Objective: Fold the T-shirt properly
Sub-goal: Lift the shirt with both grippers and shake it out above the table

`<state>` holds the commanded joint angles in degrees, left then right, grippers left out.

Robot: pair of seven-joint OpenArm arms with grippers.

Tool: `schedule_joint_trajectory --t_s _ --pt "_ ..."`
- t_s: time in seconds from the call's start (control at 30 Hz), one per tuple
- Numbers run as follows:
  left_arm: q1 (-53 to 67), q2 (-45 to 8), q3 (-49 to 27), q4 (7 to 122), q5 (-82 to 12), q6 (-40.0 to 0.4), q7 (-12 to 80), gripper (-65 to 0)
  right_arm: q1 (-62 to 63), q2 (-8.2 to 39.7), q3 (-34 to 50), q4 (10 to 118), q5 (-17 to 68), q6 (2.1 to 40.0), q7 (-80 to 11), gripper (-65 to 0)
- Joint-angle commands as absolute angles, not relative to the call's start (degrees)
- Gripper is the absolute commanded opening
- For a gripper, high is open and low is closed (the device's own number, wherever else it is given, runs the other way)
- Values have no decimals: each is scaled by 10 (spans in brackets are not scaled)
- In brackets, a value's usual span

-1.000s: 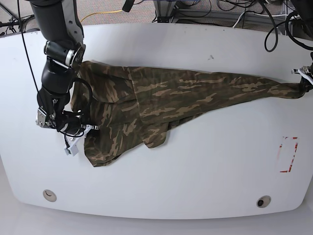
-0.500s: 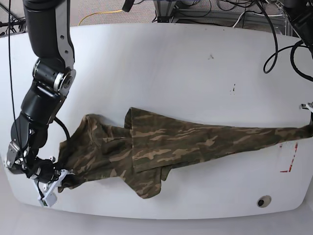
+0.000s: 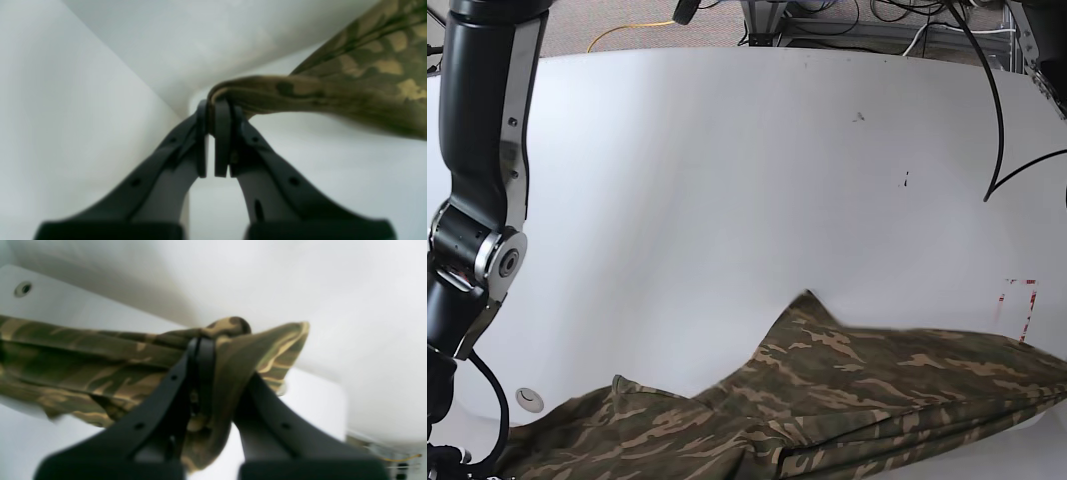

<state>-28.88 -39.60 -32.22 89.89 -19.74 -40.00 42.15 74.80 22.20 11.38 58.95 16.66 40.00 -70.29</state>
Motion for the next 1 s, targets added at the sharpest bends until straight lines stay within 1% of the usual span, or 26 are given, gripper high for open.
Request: schedule_joint_trajectory --t_s 0.23,0.43,0.73,0.83,1.0 --pt "-298 -397 -321 896 -196 -400 422 -640 748 223 102 605 179 400 -706 -650" --pt "-303 -397 -313 877 -196 -400 420 -640 748 225 102 604 178 400 -708 -650" --pt "-305 -397 -309 877 -196 -400 419 -640 748 235 102 604 175 400 -708 -650" --pt "-337 -397 -297 876 -196 -400 420 -640 748 235 102 604 175 400 -708 -650" --pt "-377 -396 -267 877 -143 -400 421 -640 748 239 76 605 179 400 -717 -650"
